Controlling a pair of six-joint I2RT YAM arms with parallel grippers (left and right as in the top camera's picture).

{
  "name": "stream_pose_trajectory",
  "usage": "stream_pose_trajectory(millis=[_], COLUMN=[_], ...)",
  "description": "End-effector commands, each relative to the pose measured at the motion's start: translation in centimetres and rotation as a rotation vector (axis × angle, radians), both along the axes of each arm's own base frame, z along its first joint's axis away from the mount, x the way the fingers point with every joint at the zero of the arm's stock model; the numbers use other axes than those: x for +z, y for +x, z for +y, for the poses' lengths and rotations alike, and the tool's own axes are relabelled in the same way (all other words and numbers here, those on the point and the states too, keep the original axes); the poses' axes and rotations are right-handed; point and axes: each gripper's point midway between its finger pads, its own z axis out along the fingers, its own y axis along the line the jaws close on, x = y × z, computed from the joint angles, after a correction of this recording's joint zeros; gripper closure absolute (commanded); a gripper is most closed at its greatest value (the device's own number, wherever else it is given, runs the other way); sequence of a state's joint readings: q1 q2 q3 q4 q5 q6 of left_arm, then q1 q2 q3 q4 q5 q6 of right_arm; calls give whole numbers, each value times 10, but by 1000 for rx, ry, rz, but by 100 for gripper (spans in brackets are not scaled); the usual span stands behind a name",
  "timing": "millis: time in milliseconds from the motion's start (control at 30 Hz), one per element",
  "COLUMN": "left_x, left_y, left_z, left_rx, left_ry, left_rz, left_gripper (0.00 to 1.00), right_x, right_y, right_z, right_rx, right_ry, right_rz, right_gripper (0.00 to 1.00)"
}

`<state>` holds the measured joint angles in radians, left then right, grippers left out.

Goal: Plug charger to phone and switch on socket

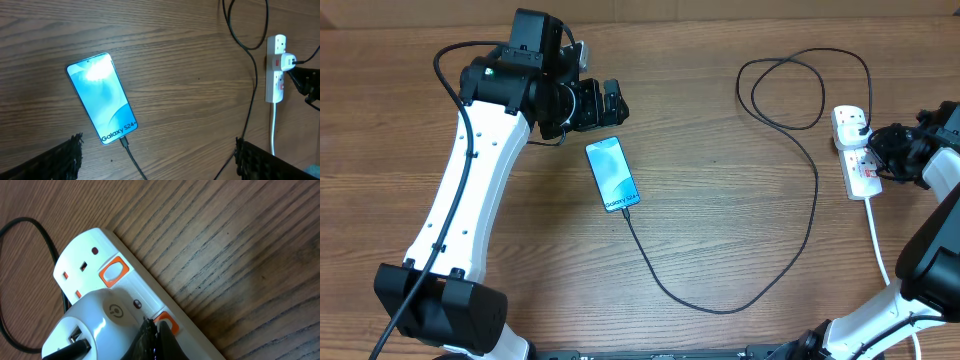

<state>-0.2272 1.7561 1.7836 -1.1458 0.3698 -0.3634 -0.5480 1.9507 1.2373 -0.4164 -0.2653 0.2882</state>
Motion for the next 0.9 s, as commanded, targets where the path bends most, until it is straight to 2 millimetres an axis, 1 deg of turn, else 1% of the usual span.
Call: stream_pose_trajectory(millis=[0,300,567,733,867], left_x=[6,6,6,6,6], left_y=[2,2,2,2,2], left_z=[1,1,1,1,1], left_rx=[5,5,5,5,5], left_ry=[-7,-8,-7,-8,-8], left_rz=[-12,-12,-12,-12,-12], left_gripper=[0,0,0,0,0], right_x=[7,3,-11,-9,-8], right_y=[9,11,10,14,13], right_z=[-4,-4,-2,9,19], right_rx=[3,5,9,41,63], right_ry=[-16,-16,6,60,106], right_rz=[-22,-27,-6,-32,-35], right_gripper=[96,96,96,96,96])
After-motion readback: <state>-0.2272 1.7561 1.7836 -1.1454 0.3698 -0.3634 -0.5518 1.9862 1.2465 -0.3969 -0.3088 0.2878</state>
